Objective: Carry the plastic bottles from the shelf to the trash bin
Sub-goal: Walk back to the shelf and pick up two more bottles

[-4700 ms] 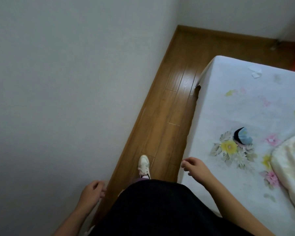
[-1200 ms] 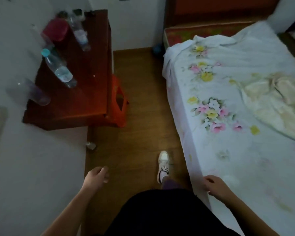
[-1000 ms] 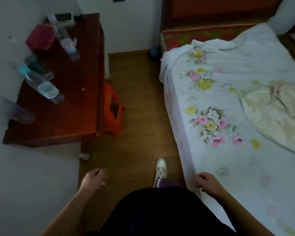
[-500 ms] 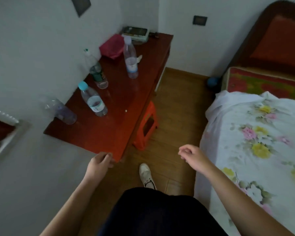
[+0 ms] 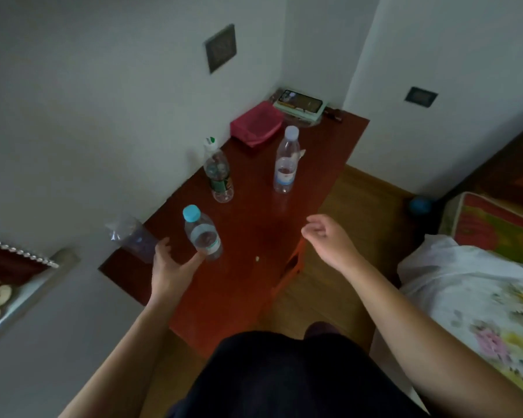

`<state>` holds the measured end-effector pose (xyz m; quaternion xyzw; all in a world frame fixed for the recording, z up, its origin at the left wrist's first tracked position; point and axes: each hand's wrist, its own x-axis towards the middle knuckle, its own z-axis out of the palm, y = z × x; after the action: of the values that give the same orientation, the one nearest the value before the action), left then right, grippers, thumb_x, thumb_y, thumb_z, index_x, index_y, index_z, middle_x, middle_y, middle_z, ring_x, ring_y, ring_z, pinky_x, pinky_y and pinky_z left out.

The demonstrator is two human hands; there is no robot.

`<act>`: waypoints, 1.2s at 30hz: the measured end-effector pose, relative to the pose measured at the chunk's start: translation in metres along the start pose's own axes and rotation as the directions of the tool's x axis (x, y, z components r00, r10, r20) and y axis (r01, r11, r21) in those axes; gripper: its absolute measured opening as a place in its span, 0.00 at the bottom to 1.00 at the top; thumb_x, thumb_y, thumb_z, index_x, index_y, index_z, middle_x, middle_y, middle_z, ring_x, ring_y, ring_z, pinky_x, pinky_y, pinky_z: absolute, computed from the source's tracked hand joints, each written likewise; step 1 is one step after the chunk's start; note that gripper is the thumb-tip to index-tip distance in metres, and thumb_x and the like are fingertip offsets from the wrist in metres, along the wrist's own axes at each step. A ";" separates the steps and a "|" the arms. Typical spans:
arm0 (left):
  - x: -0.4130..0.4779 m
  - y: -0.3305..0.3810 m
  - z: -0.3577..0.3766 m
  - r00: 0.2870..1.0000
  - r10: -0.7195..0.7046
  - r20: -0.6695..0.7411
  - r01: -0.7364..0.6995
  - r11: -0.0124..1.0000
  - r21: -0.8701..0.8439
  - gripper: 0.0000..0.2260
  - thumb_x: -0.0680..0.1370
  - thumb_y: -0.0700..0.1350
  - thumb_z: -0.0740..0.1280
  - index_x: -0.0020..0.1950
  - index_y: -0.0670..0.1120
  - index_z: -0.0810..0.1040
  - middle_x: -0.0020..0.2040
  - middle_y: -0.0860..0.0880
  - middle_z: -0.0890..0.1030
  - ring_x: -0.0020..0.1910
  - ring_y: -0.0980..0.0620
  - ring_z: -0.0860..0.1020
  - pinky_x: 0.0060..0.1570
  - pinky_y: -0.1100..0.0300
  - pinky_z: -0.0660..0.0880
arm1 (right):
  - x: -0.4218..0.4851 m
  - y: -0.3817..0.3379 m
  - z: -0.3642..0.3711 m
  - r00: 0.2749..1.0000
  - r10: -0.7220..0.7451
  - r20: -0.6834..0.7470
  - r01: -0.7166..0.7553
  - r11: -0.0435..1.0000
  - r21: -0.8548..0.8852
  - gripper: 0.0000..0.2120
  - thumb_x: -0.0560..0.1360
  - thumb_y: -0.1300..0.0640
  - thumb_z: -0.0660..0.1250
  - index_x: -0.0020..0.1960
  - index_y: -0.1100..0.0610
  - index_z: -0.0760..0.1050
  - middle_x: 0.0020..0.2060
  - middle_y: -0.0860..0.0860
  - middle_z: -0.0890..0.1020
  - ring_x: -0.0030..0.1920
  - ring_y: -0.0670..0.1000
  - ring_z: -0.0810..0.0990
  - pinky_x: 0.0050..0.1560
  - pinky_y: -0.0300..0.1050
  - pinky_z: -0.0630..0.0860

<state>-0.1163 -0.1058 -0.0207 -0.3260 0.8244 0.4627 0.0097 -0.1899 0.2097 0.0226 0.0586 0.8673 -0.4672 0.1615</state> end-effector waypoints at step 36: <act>-0.199 -0.019 0.051 0.476 -0.597 -0.646 0.220 0.792 -0.570 0.23 0.70 0.58 0.76 0.59 0.50 0.75 0.56 0.50 0.81 0.54 0.53 0.81 0.52 0.53 0.81 | 0.103 -0.093 0.097 0.341 -0.501 0.795 0.696 0.703 0.144 0.25 0.66 0.43 0.77 0.59 0.47 0.73 0.54 0.43 0.80 0.52 0.39 0.79 0.46 0.34 0.74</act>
<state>0.0366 0.0313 -0.0011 -0.6837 0.5141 0.4095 -0.3171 -0.2887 0.0729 0.0118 -0.4957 0.7063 -0.3682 0.3463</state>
